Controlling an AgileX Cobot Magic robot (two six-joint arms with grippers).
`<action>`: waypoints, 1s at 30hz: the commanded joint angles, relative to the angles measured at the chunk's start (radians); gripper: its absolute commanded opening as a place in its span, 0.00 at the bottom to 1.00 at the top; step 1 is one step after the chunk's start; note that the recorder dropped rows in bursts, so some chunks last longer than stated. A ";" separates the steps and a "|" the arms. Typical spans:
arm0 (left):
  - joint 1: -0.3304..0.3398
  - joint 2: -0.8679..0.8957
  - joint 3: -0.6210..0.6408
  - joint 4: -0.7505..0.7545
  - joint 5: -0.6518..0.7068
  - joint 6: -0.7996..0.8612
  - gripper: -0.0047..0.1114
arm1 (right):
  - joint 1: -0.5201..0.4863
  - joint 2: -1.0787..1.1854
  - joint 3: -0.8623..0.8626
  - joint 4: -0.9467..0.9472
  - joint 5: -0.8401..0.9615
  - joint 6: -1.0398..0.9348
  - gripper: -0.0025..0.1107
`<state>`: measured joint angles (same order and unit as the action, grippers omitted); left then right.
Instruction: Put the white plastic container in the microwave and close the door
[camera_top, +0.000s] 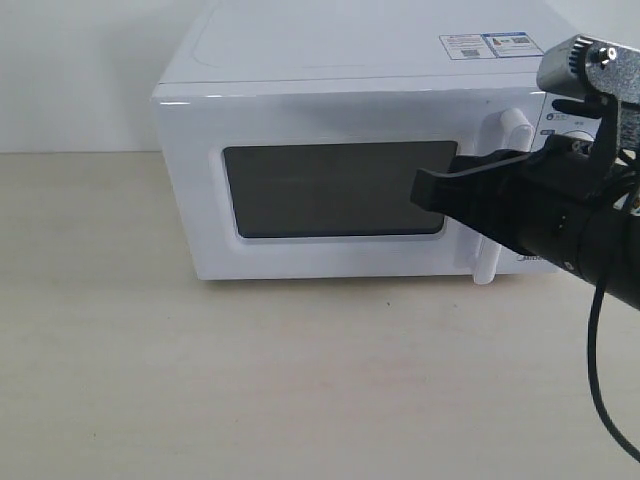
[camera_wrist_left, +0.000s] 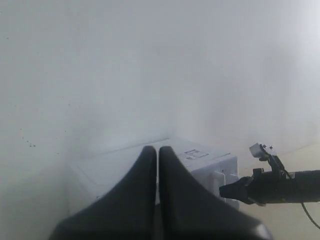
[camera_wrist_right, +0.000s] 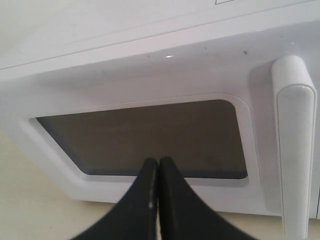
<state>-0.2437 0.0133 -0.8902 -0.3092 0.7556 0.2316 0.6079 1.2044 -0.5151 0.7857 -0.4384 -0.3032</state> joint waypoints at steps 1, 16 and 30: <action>0.018 -0.013 0.116 0.024 -0.064 -0.061 0.07 | 0.003 -0.008 0.006 -0.003 -0.006 -0.005 0.02; 0.278 -0.013 0.641 0.115 -0.485 -0.178 0.07 | 0.003 -0.008 0.006 -0.003 -0.006 -0.005 0.02; 0.295 -0.013 0.890 0.115 -0.667 -0.193 0.07 | 0.003 -0.008 0.006 -0.003 -0.006 -0.005 0.02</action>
<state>0.0478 0.0025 -0.0105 -0.1976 0.1379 0.0558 0.6079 1.2044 -0.5151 0.7857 -0.4384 -0.3032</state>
